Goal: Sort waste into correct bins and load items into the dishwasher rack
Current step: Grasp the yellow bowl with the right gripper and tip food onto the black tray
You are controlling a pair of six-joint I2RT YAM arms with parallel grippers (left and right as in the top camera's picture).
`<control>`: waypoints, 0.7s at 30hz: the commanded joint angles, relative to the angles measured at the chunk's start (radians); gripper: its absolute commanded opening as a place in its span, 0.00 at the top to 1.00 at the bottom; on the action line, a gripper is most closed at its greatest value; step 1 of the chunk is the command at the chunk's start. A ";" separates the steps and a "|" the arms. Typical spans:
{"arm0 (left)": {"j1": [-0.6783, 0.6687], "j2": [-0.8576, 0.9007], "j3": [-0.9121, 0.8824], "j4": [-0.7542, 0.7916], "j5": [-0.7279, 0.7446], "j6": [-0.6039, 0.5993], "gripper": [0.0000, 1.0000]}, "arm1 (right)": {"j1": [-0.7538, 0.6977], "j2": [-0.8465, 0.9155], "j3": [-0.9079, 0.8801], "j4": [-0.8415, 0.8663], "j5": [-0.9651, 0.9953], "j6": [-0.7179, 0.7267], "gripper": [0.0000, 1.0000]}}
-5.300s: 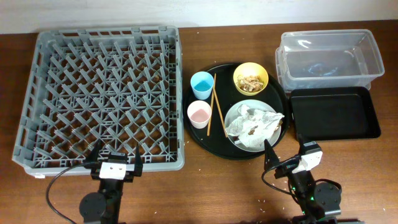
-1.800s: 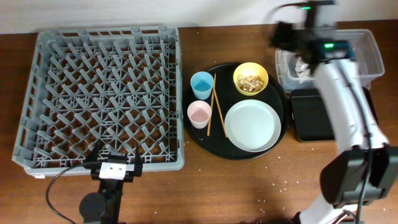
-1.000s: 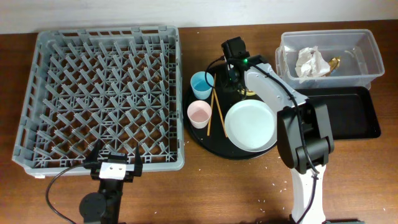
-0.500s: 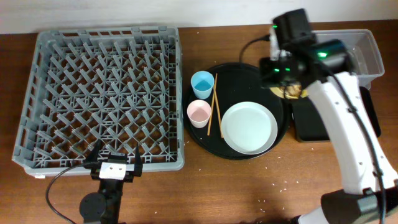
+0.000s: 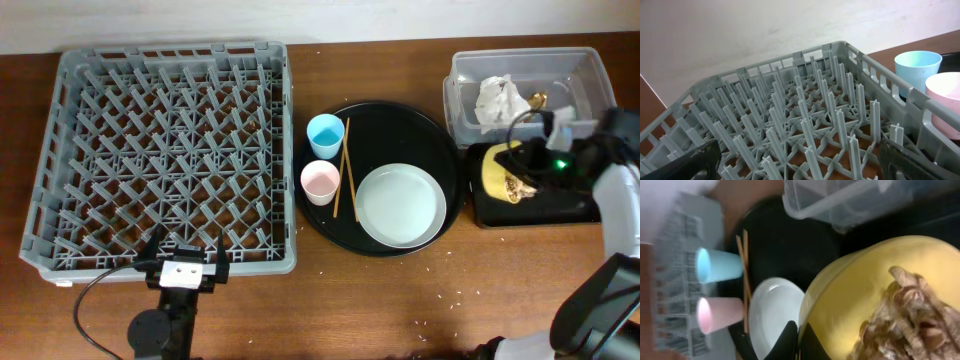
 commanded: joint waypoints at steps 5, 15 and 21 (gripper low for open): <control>0.005 -0.005 -0.005 -0.002 0.000 0.012 0.01 | -0.252 -0.016 -0.195 0.249 -0.476 -0.015 0.96; 0.005 -0.005 -0.005 -0.002 0.000 0.012 0.01 | -0.361 -0.015 -0.195 0.395 -0.717 -0.027 0.96; 0.005 -0.005 -0.005 -0.002 0.000 0.012 0.01 | -0.362 -0.015 -0.195 0.401 -0.749 0.166 0.96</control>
